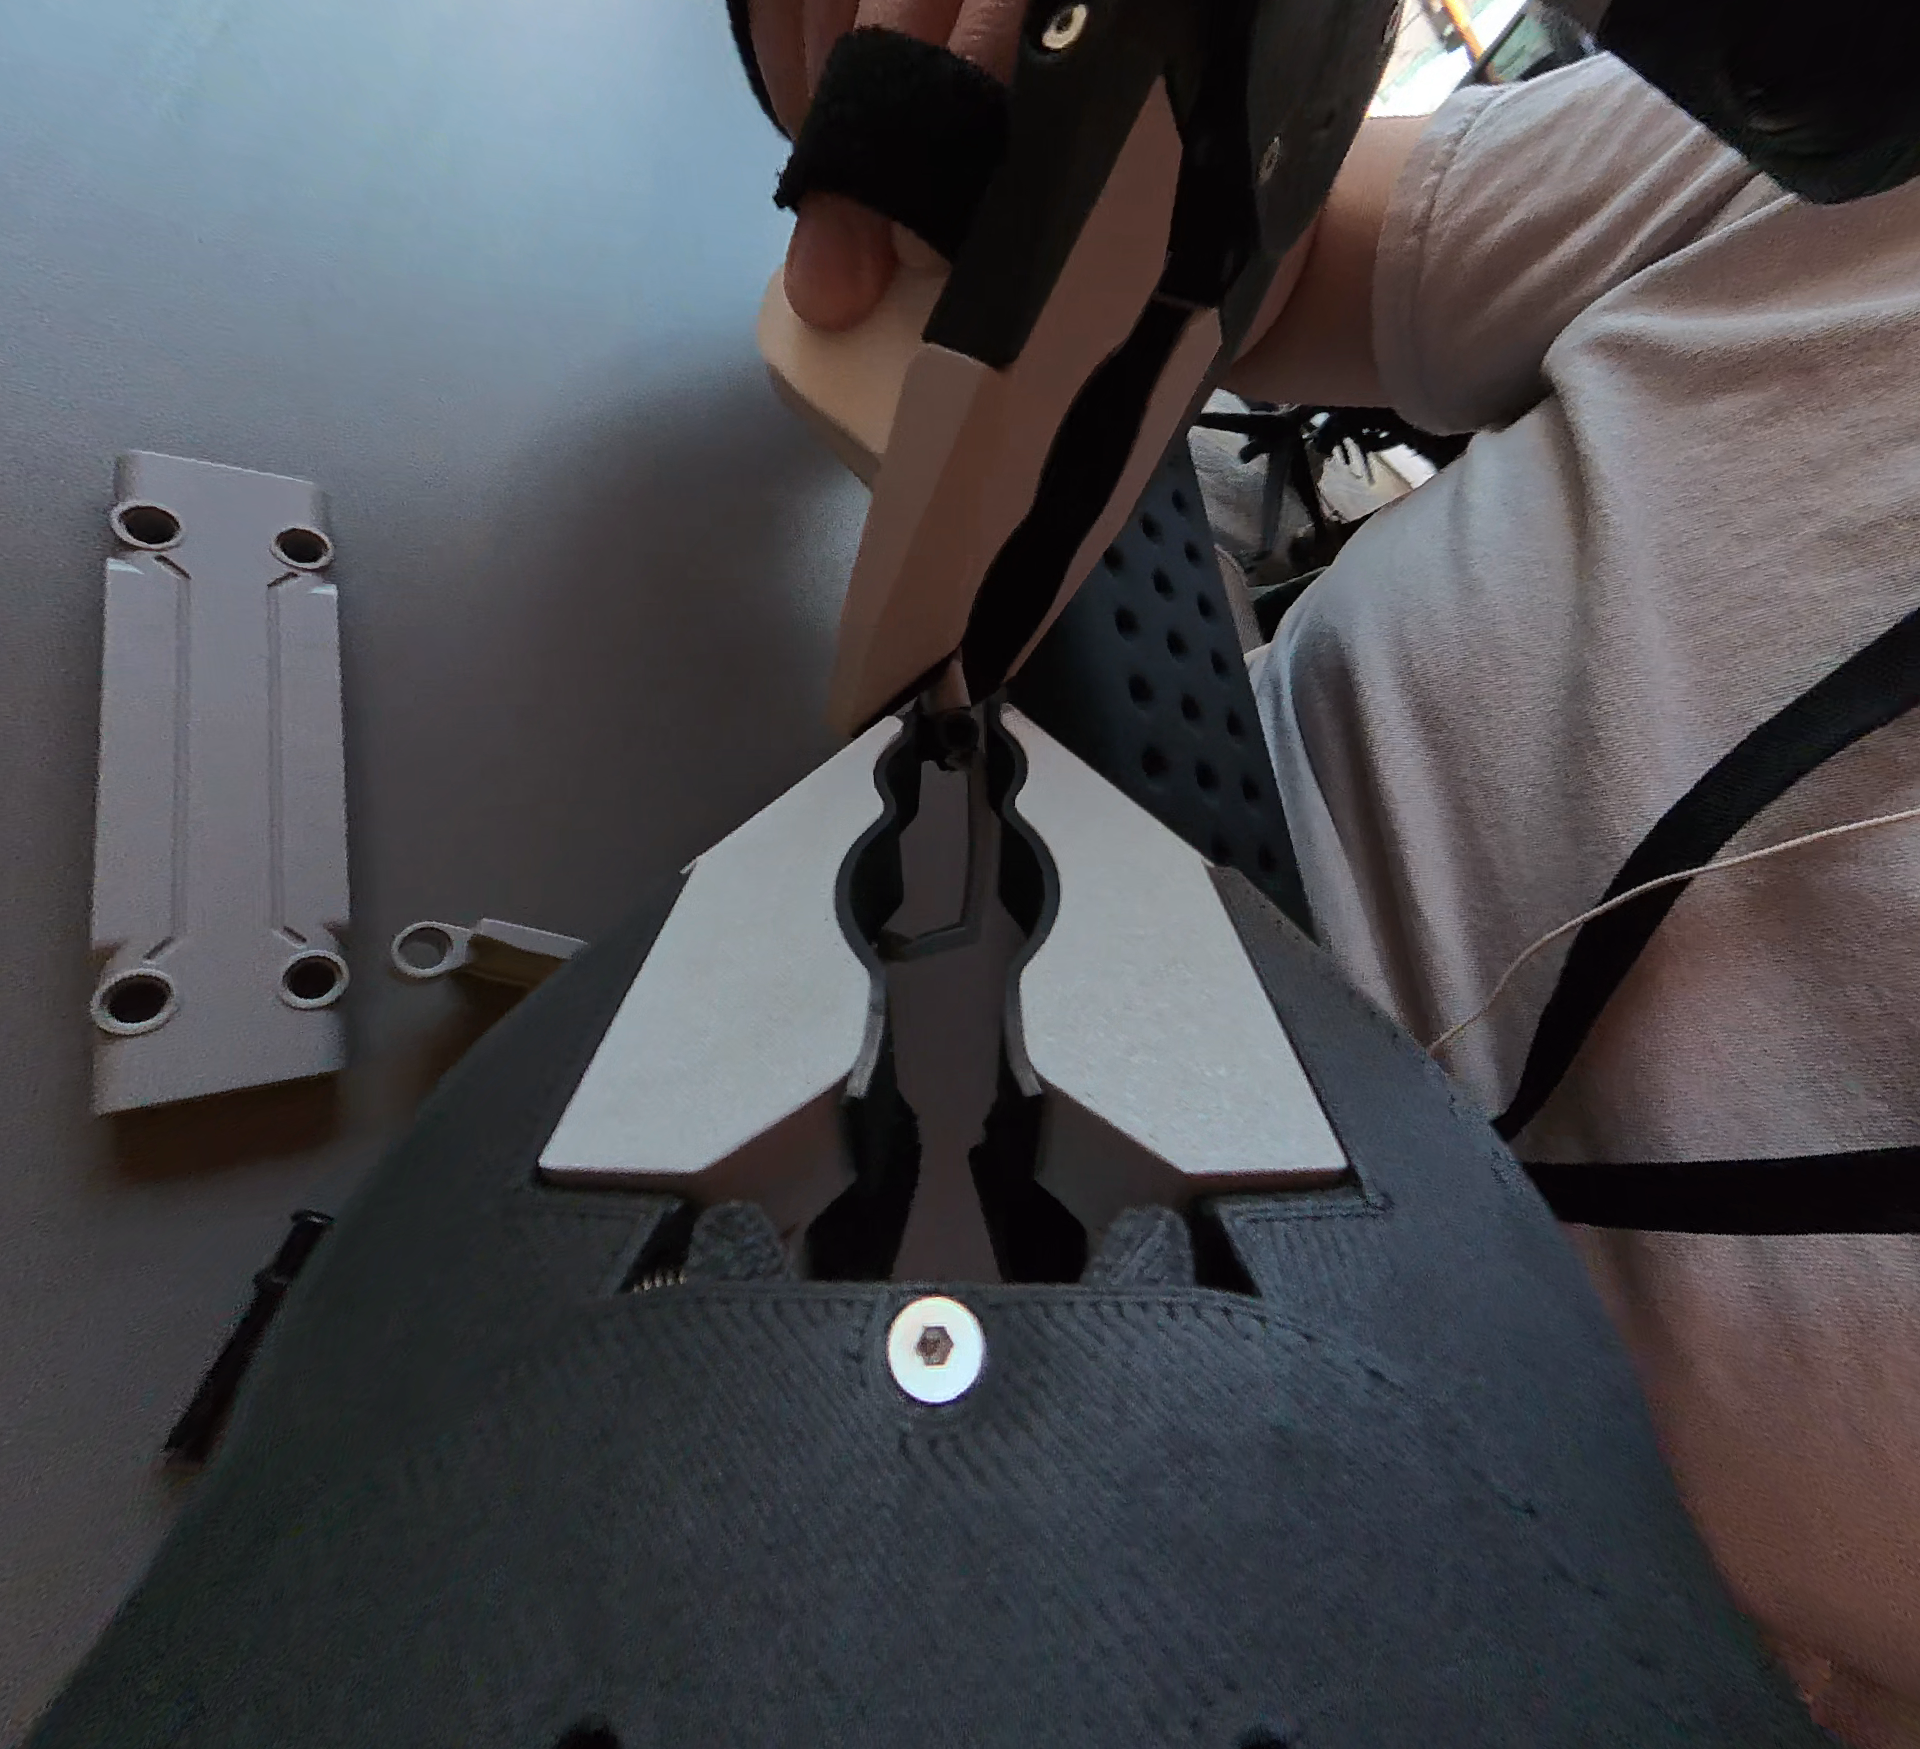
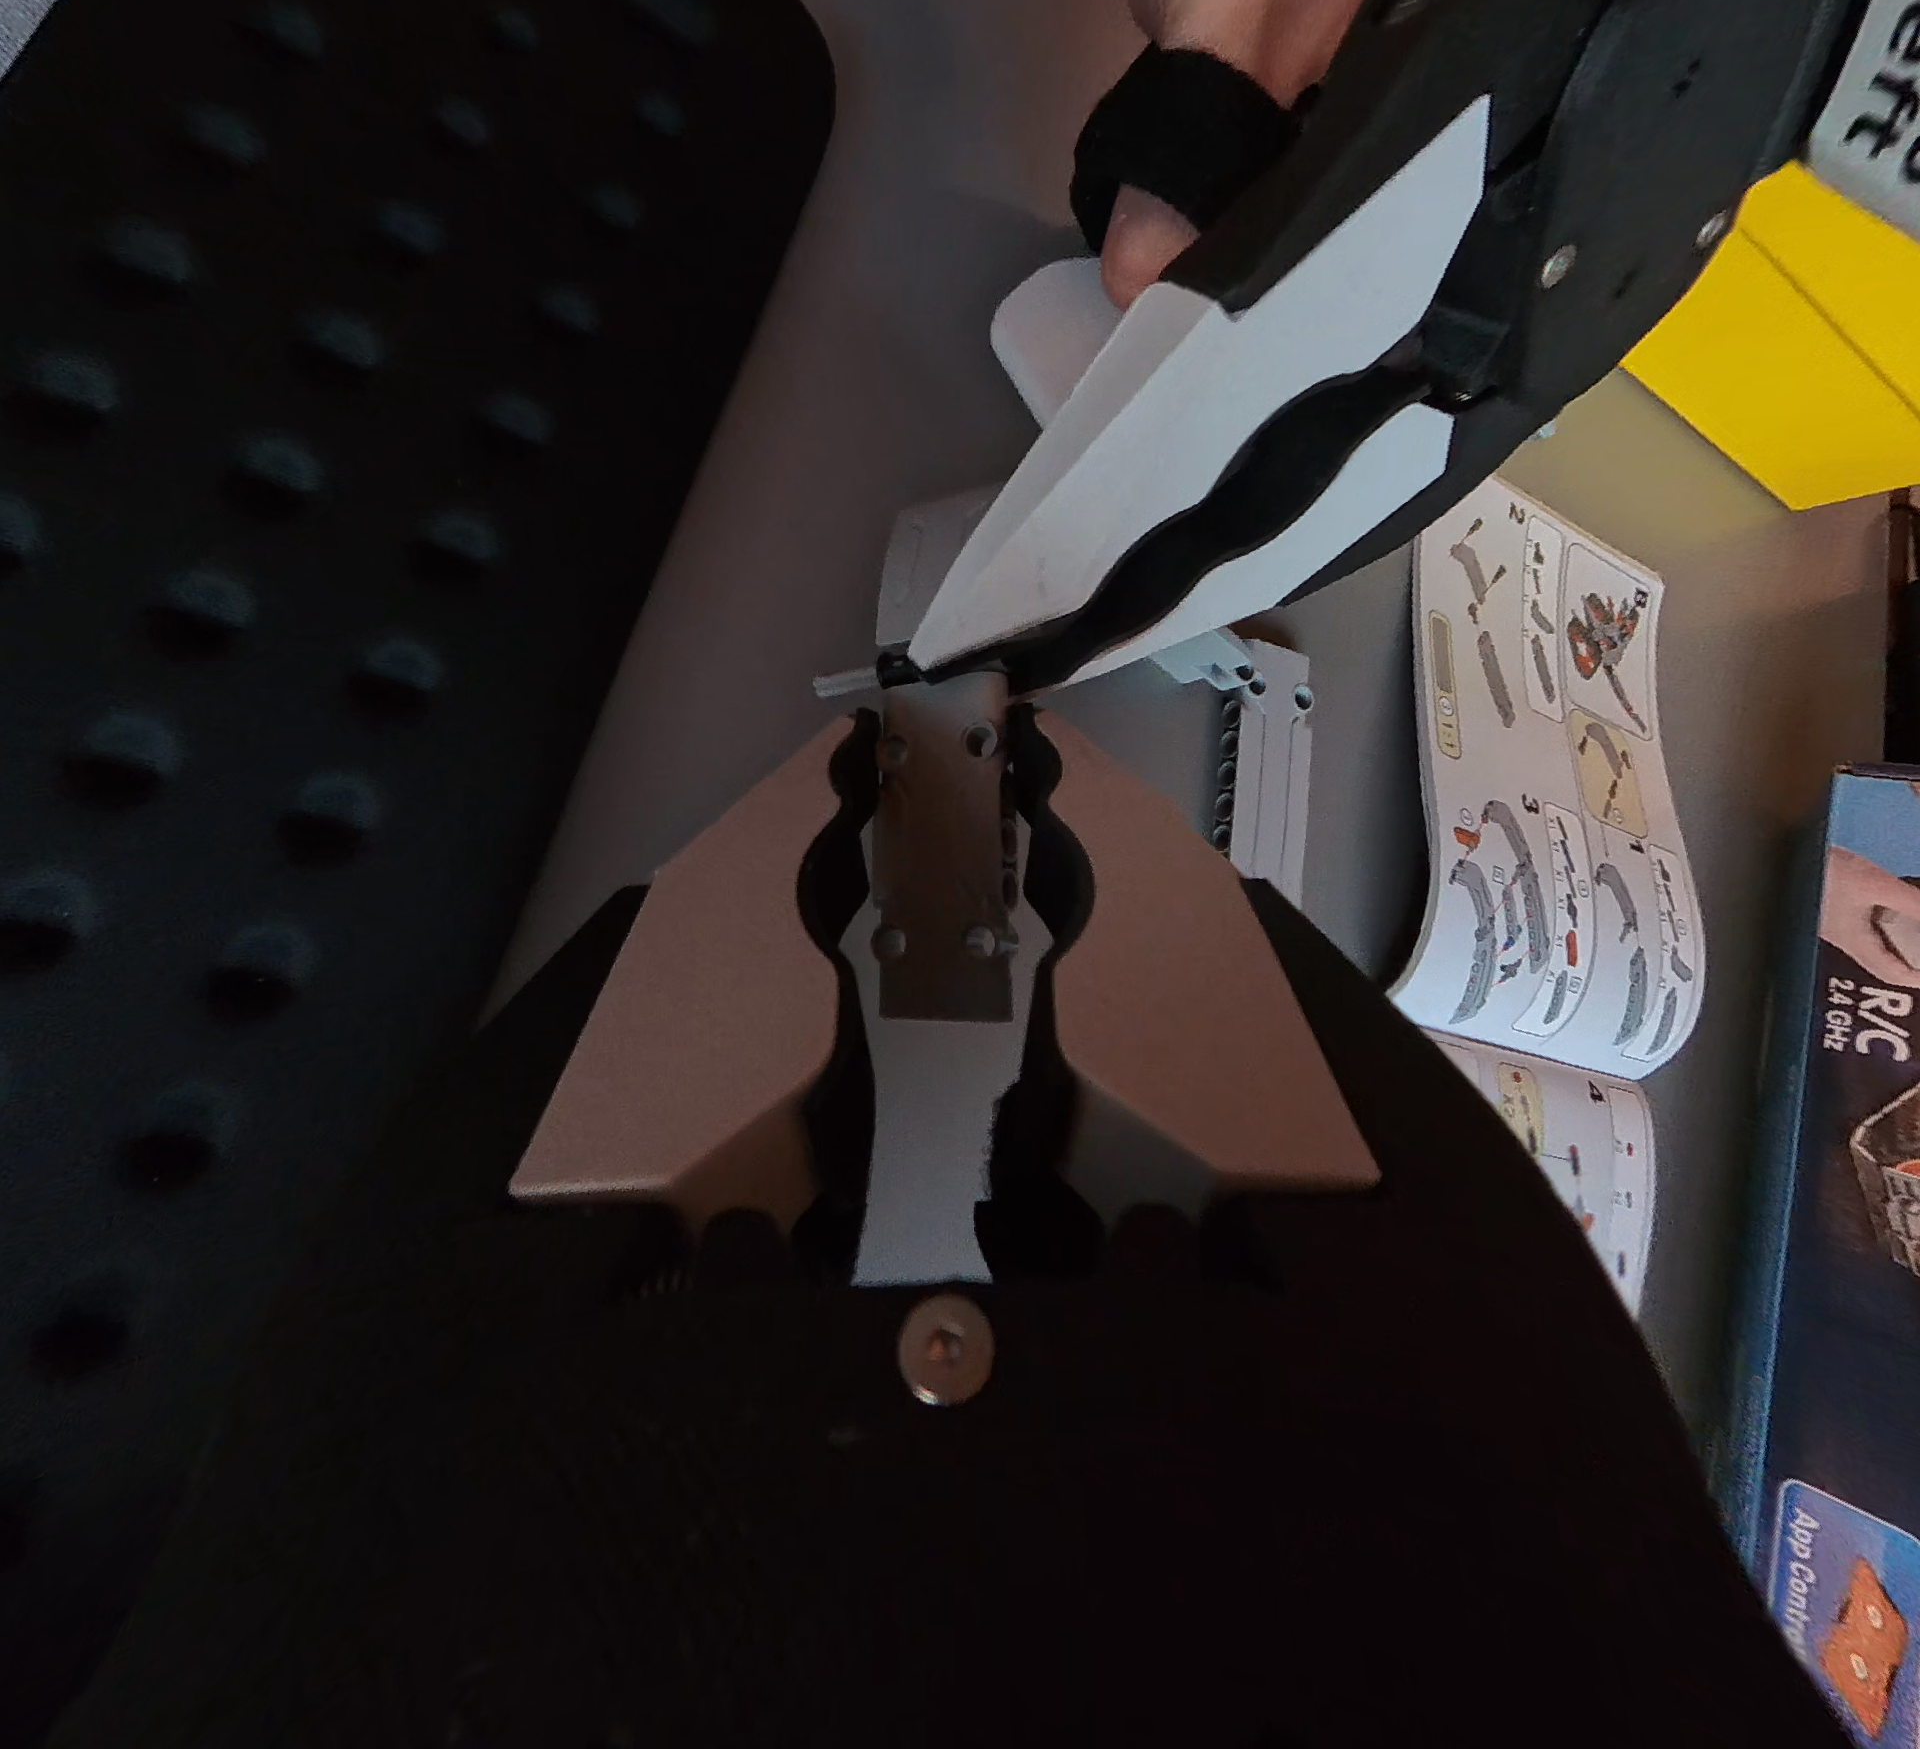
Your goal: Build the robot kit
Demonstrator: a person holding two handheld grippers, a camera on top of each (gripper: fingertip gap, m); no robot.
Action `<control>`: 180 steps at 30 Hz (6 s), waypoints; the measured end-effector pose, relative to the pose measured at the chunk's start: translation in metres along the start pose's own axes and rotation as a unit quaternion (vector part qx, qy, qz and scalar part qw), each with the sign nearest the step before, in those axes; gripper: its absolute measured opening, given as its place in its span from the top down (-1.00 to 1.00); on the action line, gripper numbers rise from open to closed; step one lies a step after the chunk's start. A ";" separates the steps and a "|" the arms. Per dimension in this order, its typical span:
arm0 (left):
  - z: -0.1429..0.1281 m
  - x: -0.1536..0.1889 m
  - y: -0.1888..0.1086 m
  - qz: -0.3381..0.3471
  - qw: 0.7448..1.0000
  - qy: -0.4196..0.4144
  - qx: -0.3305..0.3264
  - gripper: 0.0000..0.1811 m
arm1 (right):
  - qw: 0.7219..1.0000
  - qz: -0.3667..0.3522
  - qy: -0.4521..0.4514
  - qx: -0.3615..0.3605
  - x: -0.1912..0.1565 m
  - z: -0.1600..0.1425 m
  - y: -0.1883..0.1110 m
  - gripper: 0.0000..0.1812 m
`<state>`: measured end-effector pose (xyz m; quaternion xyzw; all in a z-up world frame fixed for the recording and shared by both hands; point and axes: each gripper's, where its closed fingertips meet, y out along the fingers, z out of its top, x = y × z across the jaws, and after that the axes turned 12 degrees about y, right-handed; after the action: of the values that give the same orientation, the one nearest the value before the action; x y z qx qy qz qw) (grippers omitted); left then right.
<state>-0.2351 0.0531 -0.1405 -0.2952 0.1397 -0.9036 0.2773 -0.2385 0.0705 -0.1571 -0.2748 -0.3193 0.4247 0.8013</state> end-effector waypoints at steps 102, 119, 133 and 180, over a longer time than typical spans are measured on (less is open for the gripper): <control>0.024 -0.022 -0.021 0.188 0.967 0.163 0.043 0.91 | 0.991 -0.118 0.053 -0.034 0.034 -0.003 -0.008 0.77; 0.028 -0.021 -0.021 0.219 0.953 0.207 0.032 0.92 | 0.989 -0.144 0.021 -0.028 0.041 -0.006 -0.018 0.91; 0.022 -0.017 -0.012 0.216 0.948 0.235 -0.001 0.92 | 0.993 -0.053 0.103 -0.026 0.025 -0.011 -0.007 0.92; 0.034 0.000 -0.012 0.217 0.936 0.275 0.018 0.93 | 0.970 0.084 0.191 0.123 0.015 0.019 -0.034 0.92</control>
<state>-0.2193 0.0598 -0.1093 0.0076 0.2545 -0.8698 0.4225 -0.2288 0.0704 -0.1166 -0.2757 -0.0819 0.4662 0.8366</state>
